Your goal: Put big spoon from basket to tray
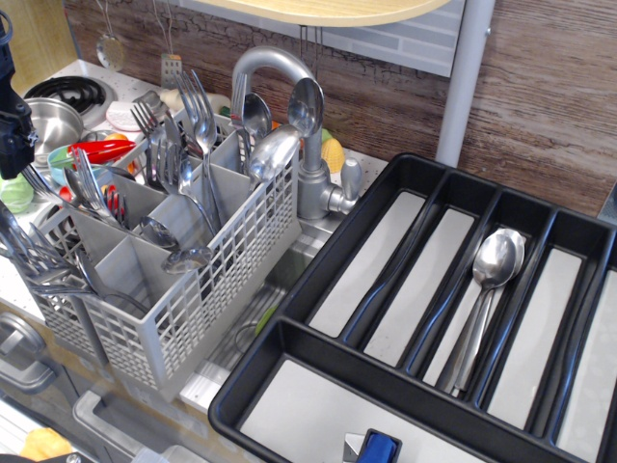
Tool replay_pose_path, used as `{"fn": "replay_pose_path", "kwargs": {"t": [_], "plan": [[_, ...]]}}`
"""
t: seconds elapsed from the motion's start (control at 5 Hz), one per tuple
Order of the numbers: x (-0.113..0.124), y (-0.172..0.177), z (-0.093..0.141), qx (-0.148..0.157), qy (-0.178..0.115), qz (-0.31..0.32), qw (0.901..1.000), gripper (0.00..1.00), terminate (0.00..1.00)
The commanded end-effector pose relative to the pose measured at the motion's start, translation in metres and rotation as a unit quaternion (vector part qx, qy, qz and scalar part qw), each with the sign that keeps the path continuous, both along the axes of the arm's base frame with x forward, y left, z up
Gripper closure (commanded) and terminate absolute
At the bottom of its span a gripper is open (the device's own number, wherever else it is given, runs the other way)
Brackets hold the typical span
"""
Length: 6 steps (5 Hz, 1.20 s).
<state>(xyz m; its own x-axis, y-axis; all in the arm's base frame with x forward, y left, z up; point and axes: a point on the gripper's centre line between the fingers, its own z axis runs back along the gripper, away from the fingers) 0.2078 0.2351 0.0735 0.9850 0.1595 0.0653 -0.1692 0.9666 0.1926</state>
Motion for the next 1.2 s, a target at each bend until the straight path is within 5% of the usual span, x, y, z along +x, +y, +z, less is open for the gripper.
{"fn": "replay_pose_path", "kwargs": {"t": [0.0, 0.8, 1.0], "plan": [[0.000, 0.000, 0.000, 0.000, 0.000, 0.000, 1.0000, 0.00, 0.00], [-0.025, -0.006, -0.030, -0.052, -0.002, 0.085, 0.9951, 0.00, 0.00], [-0.026, -0.009, -0.028, -0.040, -0.007, 0.088, 0.9953, 1.00, 0.00]]}}
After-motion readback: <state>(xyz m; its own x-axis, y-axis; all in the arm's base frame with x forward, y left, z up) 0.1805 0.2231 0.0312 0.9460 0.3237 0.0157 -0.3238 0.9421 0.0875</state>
